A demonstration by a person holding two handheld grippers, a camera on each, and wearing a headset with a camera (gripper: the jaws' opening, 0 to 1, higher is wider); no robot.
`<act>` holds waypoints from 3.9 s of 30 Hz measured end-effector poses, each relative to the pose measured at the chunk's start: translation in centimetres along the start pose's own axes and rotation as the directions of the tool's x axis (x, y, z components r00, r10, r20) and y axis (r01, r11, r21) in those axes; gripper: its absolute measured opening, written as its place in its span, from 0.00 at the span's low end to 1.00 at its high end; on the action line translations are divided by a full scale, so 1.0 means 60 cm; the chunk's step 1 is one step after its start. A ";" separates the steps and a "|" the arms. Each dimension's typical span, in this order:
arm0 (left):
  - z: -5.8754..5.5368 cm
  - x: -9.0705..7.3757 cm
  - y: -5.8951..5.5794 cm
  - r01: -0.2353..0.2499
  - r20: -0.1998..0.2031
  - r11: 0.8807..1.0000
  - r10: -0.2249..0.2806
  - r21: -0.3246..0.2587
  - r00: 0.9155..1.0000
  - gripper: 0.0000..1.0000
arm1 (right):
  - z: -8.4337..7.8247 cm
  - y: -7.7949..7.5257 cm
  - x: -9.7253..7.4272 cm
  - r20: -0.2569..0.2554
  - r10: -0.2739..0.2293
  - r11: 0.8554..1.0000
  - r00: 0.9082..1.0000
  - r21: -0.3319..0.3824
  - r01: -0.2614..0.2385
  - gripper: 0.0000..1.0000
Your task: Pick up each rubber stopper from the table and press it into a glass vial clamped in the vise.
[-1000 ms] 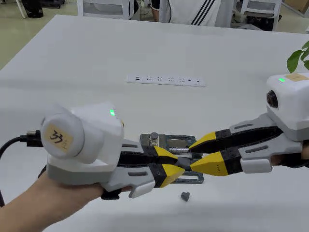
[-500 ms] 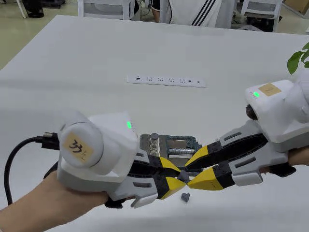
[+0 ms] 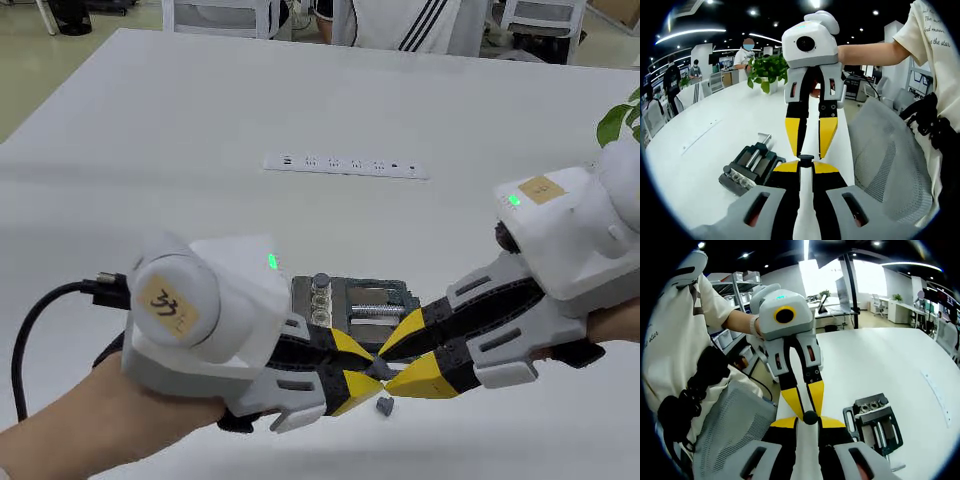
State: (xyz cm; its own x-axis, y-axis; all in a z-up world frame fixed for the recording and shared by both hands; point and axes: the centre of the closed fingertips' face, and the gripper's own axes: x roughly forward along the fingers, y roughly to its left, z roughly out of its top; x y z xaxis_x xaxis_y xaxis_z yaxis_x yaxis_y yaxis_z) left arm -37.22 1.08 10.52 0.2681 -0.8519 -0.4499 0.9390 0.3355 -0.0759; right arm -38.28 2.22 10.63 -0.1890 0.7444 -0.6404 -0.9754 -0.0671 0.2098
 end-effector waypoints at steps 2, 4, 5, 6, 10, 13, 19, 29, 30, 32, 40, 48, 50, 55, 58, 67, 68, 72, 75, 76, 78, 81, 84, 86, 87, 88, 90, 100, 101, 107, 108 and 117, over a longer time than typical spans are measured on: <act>0.000 0.001 -0.002 0.003 -0.002 1.000 -0.003 0.000 1.000 0.04 | 0.001 0.001 0.000 -0.006 0.002 1.000 1.000 -0.007 -0.002 0.11; 0.000 0.001 -0.002 0.003 -0.004 1.000 -0.003 -0.003 1.000 0.04 | 0.000 -0.001 0.000 -0.019 0.002 1.000 1.000 -0.014 -0.002 0.11; 0.000 0.002 -0.002 0.004 -0.006 1.000 -0.004 -0.005 1.000 0.04 | -0.001 -0.002 0.001 -0.023 0.002 1.000 1.000 -0.019 -0.003 0.11; 0.000 0.002 -0.002 0.005 -0.006 1.000 -0.005 -0.005 1.000 0.04 | -0.002 -0.002 0.000 -0.029 0.004 1.000 1.000 -0.024 -0.004 0.11; -0.001 0.002 -0.002 0.009 -0.009 1.000 -0.009 -0.010 1.000 0.04 | -0.004 -0.004 0.001 -0.050 0.001 0.999 0.999 -0.042 -0.003 0.09; -0.001 0.003 -0.002 0.012 -0.011 1.000 -0.012 -0.012 1.000 0.04 | -0.005 -0.005 0.001 -0.063 -0.002 0.999 0.998 -0.053 -0.001 0.08; -0.002 0.003 -0.001 0.012 -0.012 1.000 -0.013 -0.020 1.000 0.04 | -0.005 -0.005 0.001 -0.084 -0.007 0.997 0.996 -0.075 0.001 0.07; -0.005 0.001 0.003 0.006 -0.013 1.000 -0.006 -0.022 1.000 0.04 | -0.004 -0.008 0.003 -0.096 -0.002 0.997 0.995 -0.072 -0.005 0.06; -0.006 0.001 0.003 0.006 -0.013 1.000 -0.006 -0.022 1.000 0.04 | -0.004 -0.009 0.003 -0.098 -0.001 0.998 0.995 -0.070 -0.006 0.06; -0.006 0.002 0.001 0.007 -0.014 1.000 -0.007 -0.024 1.000 0.05 | -0.005 -0.008 0.004 -0.104 0.004 0.998 0.995 -0.066 -0.011 0.06; -0.011 0.005 -0.003 0.008 -0.019 1.000 -0.009 -0.029 1.000 0.05 | -0.009 -0.005 0.008 -0.122 0.013 0.998 0.992 -0.061 -0.021 0.06; -0.017 0.008 -0.002 0.000 -0.026 0.999 -0.001 -0.032 1.000 0.16 | -0.013 -0.015 0.008 -0.133 -0.007 0.999 0.991 -0.050 0.000 0.05; -0.021 0.008 0.000 -0.008 -0.031 0.999 0.007 -0.032 1.000 0.21 | -0.017 -0.019 0.007 -0.138 -0.014 0.999 0.990 -0.047 0.007 0.05; -0.035 0.008 0.014 -0.053 -0.045 0.998 0.051 -0.038 0.998 0.44 | -0.026 -0.023 0.006 -0.154 -0.020 0.999 0.988 -0.036 0.015 0.05; -0.042 0.006 0.021 -0.077 -0.046 0.995 0.074 -0.060 0.996 0.54 | -0.031 -0.024 0.006 -0.163 -0.022 0.999 0.986 -0.035 0.017 0.05; -0.073 -0.012 0.048 -0.163 -0.068 0.983 0.157 -0.080 0.985 0.79 | -0.040 -0.027 0.007 -0.176 -0.019 1.000 0.984 -0.026 0.014 0.05; -0.076 -0.014 0.050 -0.170 -0.067 0.982 0.165 -0.084 0.984 0.80 | -0.040 -0.027 0.007 -0.177 -0.018 1.000 0.984 -0.024 0.014 0.05; -0.085 -0.020 0.064 -0.207 -0.052 0.972 0.203 -0.108 0.978 0.89 | -0.043 -0.028 0.009 -0.186 -0.018 1.000 0.982 -0.024 0.014 0.05; -0.088 -0.029 0.073 -0.228 -0.035 0.966 0.226 -0.122 0.974 0.97 | -0.045 -0.028 0.009 -0.190 -0.017 1.000 0.982 -0.024 0.013 0.05; -0.088 -0.031 0.073 -0.230 -0.030 0.965 0.228 -0.126 0.973 0.98 | -0.045 -0.028 0.010 -0.191 -0.017 1.000 0.981 -0.023 0.013 0.05; -0.086 -0.037 0.080 -0.249 -0.007 0.960 0.250 -0.130 0.968 0.99 | -0.046 -0.029 0.010 -0.194 -0.017 1.000 0.981 -0.023 0.013 0.05; -0.090 -0.040 0.083 -0.256 -0.006 0.954 0.258 -0.155 0.966 0.99 | -0.048 -0.030 0.010 -0.199 -0.015 1.000 0.980 -0.019 0.012 0.05; -0.094 -0.046 0.085 -0.264 -0.004 0.951 0.267 -0.162 0.964 0.99 | -0.053 -0.034 0.010 -0.210 -0.017 1.000 0.977 -0.021 0.013 0.05; -0.096 -0.049 0.085 -0.270 -0.004 0.948 0.274 -0.170 0.962 0.99 | -0.054 -0.035 0.010 -0.215 -0.018 1.000 0.977 -0.022 0.014 0.05; -0.098 -0.051 0.086 -0.276 -0.005 0.946 0.280 -0.171 0.960 0.99 | -0.055 -0.036 0.010 -0.221 -0.018 1.000 0.975 -0.024 0.013 0.05; -0.100 -0.052 0.086 -0.280 -0.007 0.944 0.283 -0.174 0.959 0.99 | -0.057 -0.038 0.010 -0.225 -0.020 0.999 0.974 -0.029 0.014 0.05; -0.106 -0.057 0.089 -0.290 -0.010 0.940 0.293 -0.181 0.956 0.99 | -0.059 -0.041 0.010 -0.237 -0.021 0.999 0.971 -0.035 0.013 0.05; -0.117 -0.080 0.098 -0.331 0.001 0.916 0.340 -0.225 0.940 0.98 | -0.050 -0.066 0.008 -0.295 -0.021 0.997 0.955 -0.076 -0.002 0.05; -0.118 -0.081 0.098 -0.334 0.000 0.915 0.342 -0.227 0.940 0.98 | -0.048 -0.069 0.007 -0.302 -0.020 0.997 0.953 -0.081 -0.005 0.05; -0.128 -0.090 0.101 -0.344 -0.003 0.908 0.353 -0.240 0.935 0.97 | -0.034 -0.098 0.005 -0.341 -0.031 0.993 0.939 -0.117 -0.010 0.05; -0.129 -0.091 0.102 -0.345 -0.004 0.907 0.355 -0.241 0.935 0.97 | -0.033 -0.102 0.005 -0.348 -0.032 0.992 0.937 -0.123 -0.012 0.05; -0.140 -0.099 0.102 -0.358 -0.015 0.899 0.366 -0.253 0.930 0.96 | -0.032 -0.143 0.007 -0.436 -0.059 0.979 0.898 -0.200 -0.033 0.05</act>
State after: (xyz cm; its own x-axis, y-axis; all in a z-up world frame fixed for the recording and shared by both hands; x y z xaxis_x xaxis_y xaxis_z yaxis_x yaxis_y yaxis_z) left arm -34.85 11.56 5.26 0.5898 -0.6637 -0.4600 0.6937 0.7081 -0.1322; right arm -30.23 1.83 7.12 -0.1617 0.3824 -0.9097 -0.9715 -0.2235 0.0788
